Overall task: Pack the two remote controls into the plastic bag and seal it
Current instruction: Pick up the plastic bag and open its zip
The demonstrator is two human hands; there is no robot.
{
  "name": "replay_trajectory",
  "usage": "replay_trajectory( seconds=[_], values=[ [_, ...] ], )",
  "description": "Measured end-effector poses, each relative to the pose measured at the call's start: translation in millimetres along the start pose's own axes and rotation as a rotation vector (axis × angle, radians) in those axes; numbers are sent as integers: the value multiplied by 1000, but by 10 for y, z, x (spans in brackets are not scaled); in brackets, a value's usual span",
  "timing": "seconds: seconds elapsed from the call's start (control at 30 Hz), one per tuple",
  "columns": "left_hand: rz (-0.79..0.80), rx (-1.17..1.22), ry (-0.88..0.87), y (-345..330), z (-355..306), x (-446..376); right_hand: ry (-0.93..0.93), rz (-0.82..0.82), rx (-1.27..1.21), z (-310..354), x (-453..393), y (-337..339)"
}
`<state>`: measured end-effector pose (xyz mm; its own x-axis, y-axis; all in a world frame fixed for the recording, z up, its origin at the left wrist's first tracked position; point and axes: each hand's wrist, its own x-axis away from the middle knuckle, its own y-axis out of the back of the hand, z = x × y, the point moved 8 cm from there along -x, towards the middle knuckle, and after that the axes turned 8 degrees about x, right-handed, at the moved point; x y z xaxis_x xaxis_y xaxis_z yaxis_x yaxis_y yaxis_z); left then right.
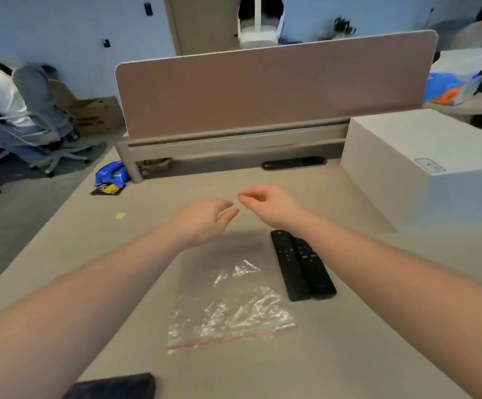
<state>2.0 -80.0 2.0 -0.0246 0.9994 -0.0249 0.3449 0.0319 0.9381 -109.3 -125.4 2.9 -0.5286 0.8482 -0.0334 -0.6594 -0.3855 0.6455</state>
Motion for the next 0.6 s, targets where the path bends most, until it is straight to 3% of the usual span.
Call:
replay_trajectory(
  seconds=[0.23, 0.43, 0.6],
  values=[
    [47, -131, 0, -582, -9, 810, 23, 18, 159, -399, 767, -360],
    [96, -84, -3, -774, -218, 1320, 20, 20, 284, -490, 1228, -371],
    [167, -153, -93, -928, -344, 1428, 33, -16, 260, -445, 1368, -317]
  ],
)
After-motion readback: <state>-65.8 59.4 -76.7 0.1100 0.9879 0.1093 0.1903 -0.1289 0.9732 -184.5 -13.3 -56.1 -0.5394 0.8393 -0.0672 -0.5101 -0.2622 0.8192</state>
